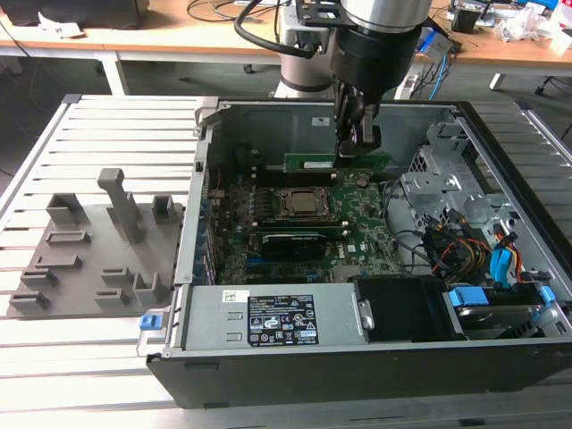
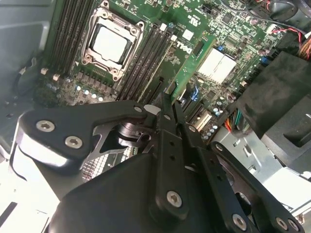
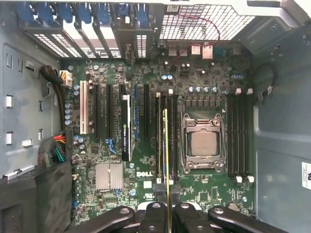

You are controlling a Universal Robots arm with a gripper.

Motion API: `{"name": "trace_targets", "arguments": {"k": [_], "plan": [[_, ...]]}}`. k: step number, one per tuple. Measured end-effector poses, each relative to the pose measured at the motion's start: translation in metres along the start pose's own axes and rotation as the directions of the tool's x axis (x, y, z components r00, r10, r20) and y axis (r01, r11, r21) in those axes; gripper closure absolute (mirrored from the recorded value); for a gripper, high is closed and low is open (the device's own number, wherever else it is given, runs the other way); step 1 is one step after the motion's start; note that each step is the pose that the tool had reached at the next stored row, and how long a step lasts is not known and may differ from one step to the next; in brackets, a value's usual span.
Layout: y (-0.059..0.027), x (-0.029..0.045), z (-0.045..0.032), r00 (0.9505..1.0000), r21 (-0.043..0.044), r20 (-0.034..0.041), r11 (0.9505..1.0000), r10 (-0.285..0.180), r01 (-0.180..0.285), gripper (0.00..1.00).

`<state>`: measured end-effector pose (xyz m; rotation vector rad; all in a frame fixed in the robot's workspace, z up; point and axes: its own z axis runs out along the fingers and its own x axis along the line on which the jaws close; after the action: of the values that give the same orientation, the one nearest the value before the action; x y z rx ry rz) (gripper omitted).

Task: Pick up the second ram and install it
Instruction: 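Insert the second ram into the second slot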

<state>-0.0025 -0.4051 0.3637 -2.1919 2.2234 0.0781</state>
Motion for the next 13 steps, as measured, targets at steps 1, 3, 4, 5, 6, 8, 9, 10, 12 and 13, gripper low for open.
{"name": "trace_targets", "arguments": {"k": [1,3,4,5,6,8,9,10,12,13], "plan": [[0.0000,0.0000,0.0011,1.0000,0.0000,0.0000,1.0000,0.000,0.000,0.86],[-0.0001,0.0000,0.0037,1.0000,-0.0001,0.0005,1.0000,0.000,0.000,0.86],[0.0000,0.0001,0.0050,1.0000,-0.0001,0.0013,1.0000,0.000,0.000,0.86],[0.0001,0.0001,0.0055,1.0000,-0.0001,0.0012,1.0000,0.000,0.000,0.86],[0.0001,0.0001,0.0058,1.0000,-0.0002,0.0012,1.0000,0.000,0.000,0.86],[0.0001,0.0001,0.0064,1.0000,-0.0001,0.0012,1.0000,0.000,0.000,0.86],[0.0001,0.0001,0.0068,1.0000,-0.0001,0.0013,1.0000,0.000,0.000,0.86],[0.0001,0.0002,0.0072,1.0000,-0.0001,0.0012,1.0000,0.000,0.000,0.86],[0.0001,0.0003,0.0095,1.0000,-0.0001,0.0014,1.0000,0.000,0.000,0.86],[0.0000,0.0001,0.0114,1.0000,-0.0001,0.0013,1.0000,0.000,0.000,0.86]]}}
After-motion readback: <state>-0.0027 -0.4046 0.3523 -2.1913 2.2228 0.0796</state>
